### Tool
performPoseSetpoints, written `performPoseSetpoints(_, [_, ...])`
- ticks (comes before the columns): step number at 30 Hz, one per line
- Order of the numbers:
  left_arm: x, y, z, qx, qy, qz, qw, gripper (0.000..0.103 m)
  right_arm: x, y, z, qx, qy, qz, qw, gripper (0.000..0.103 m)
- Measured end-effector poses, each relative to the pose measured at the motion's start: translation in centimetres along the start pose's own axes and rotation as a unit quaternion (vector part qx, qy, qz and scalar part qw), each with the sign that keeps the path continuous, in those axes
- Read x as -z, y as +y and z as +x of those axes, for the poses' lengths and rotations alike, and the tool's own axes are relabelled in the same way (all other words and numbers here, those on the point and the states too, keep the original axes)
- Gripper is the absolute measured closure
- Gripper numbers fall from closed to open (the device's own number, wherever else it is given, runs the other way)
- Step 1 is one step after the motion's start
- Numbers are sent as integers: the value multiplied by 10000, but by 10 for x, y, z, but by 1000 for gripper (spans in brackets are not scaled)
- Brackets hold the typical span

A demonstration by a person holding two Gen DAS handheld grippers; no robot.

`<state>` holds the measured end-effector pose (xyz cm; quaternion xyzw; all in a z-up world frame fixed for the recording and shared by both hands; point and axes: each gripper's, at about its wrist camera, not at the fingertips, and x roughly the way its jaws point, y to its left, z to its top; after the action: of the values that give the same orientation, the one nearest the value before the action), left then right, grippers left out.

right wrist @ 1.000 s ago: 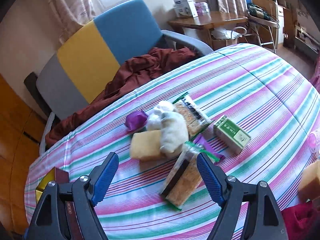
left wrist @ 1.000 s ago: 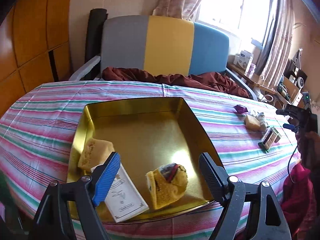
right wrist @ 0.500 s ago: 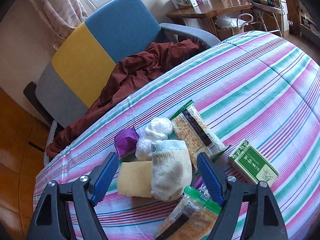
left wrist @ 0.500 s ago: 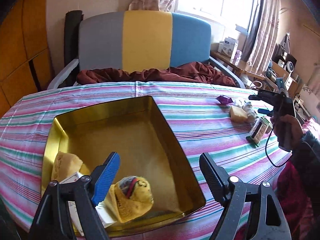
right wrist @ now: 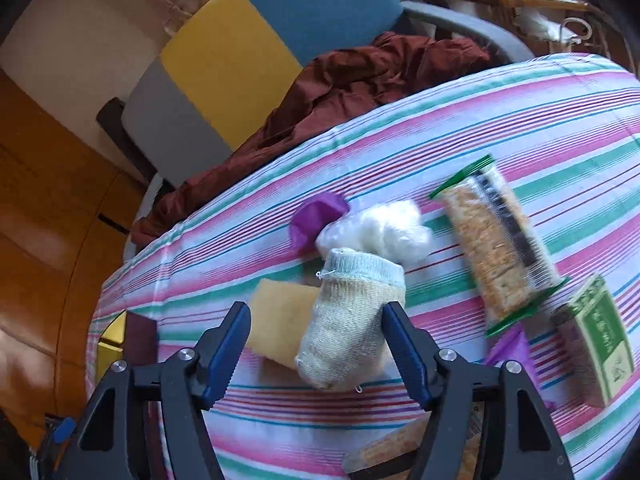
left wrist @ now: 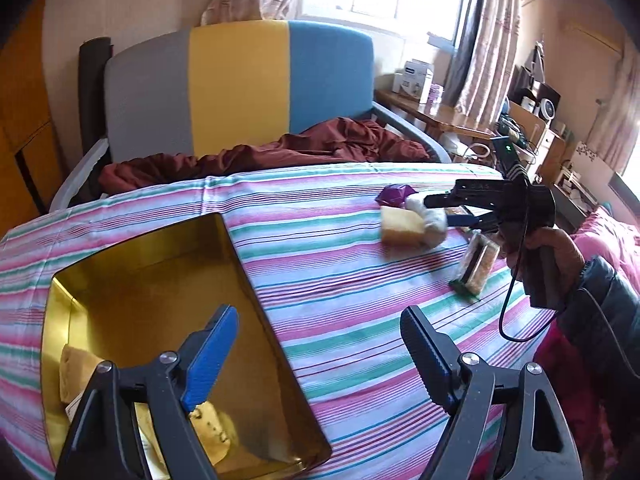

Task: Organize objects
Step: 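Approach the second yellow sponge with the left tool while the right tool approaches the white sock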

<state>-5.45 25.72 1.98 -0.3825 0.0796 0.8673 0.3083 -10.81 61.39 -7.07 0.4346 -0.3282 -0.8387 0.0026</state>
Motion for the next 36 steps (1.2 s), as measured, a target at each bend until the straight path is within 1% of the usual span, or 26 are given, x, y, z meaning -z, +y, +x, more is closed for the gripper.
performPoseSetpoints(2, [-4, -6, 4, 20, 37, 78, 10000, 19, 4, 3, 4, -342, 356, 120, 9987, 33])
performPoseSetpoints(3, [-5, -9, 7, 25, 70, 109, 9999, 19, 7, 4, 4, -423, 488, 178, 9978, 33])
performPoseSetpoints(6, [-11, -14, 16, 22, 167, 164, 9997, 19, 12, 3, -5, -517, 536, 300, 9968, 35])
performPoseSetpoints(7, [-13, -16, 20, 5, 193, 211, 9996, 19, 11, 2, -9, -482, 466, 359, 9971, 35])
performPoseSetpoints(10, [-23, -22, 33, -92, 245, 296, 9992, 19, 8, -10, -24, -184, 127, 671, 9975, 34])
performPoseSetpoints(15, [-39, -34, 63, -152, 387, 417, 9983, 19, 1, -21, -38, -45, -230, 975, 9950, 34])
performPoseSetpoints(20, [-60, -53, 105, -303, 460, 668, 9962, 19, -3, -23, -49, 1, -495, 1081, 9929, 34])
performPoseSetpoints(24, [-74, -67, 143, -414, 530, 861, 9940, 20, -5, -32, -62, -75, -724, 1297, 9889, 34])
performPoseSetpoints(29, [-84, -87, 187, -254, 625, 1189, 9906, 20, -5, -37, -68, -183, -819, 1417, 9863, 34])
performPoseSetpoints(31, [-90, -90, 202, -220, 711, 1123, 9909, 20, -6, -36, -69, -198, -826, 1416, 9863, 34])
performPoseSetpoints(32, [-95, -89, 209, -189, 716, 975, 9925, 20, -6, -36, -68, -201, -816, 1413, 9864, 34])
performPoseSetpoints(34, [-105, -84, 219, -1, 731, 618, 9954, 19, -6, -35, -68, -155, -802, 1404, 9867, 34])
performPoseSetpoints(36, [-114, -80, 231, 56, 787, 343, 9963, 19, -6, -33, -67, -120, -791, 1359, 9875, 34])
